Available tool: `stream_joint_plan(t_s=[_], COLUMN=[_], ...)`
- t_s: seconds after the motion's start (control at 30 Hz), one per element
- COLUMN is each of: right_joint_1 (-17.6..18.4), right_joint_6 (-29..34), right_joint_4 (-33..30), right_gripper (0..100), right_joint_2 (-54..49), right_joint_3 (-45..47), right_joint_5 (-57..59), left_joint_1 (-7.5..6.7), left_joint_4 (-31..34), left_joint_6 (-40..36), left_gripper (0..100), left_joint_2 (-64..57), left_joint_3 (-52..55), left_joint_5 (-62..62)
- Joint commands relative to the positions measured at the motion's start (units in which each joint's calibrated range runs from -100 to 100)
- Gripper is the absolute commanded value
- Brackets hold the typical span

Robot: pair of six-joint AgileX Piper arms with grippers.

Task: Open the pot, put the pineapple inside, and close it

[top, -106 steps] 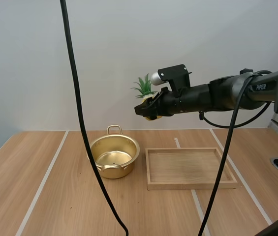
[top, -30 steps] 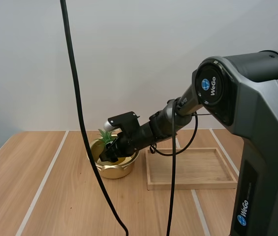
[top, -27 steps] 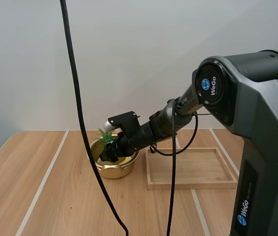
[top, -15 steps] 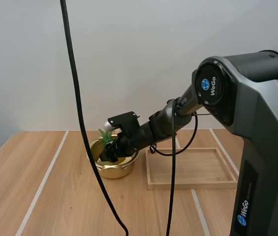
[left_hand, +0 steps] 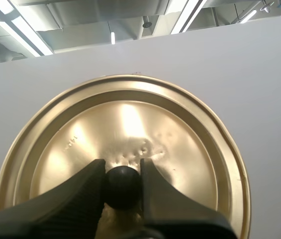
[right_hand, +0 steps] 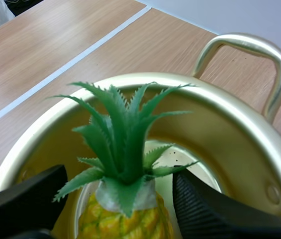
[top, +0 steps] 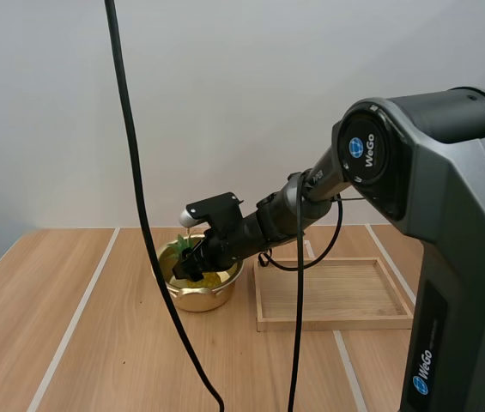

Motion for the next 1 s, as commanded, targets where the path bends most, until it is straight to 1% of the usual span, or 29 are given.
stream_joint_plan(t_s=[0.0, 0.4, 0.57, 0.97], right_joint_1=[-0.17, -0.17, -0.17, -0.17], right_joint_6=[-0.02, -0.02, -0.02, -0.02], right_joint_4=[0.12, 0.08, 1.02, 1.02], right_gripper=[100, 100, 100, 100], right_joint_2=[-0.18, -0.95, -4.48, -15.22], right_joint_3=[0.14, 0.14, 0.14, 0.14], right_joint_5=[-3.62, -3.62, -2.42, -3.27], left_joint_1=[-0.05, -0.05, -0.05, -0.05], left_joint_4=[-0.12, -0.12, -0.12, -0.12], left_joint_6=[-0.17, -0.17, -0.17, -0.17], left_gripper=[0, 0, 0, 0], left_joint_2=[-0.47, -0.47, -0.47, -0.47], left_joint_3=[-0.66, -0.66, -0.66, -0.66], left_joint_5=[-1.93, -1.93, -1.93, -1.93])
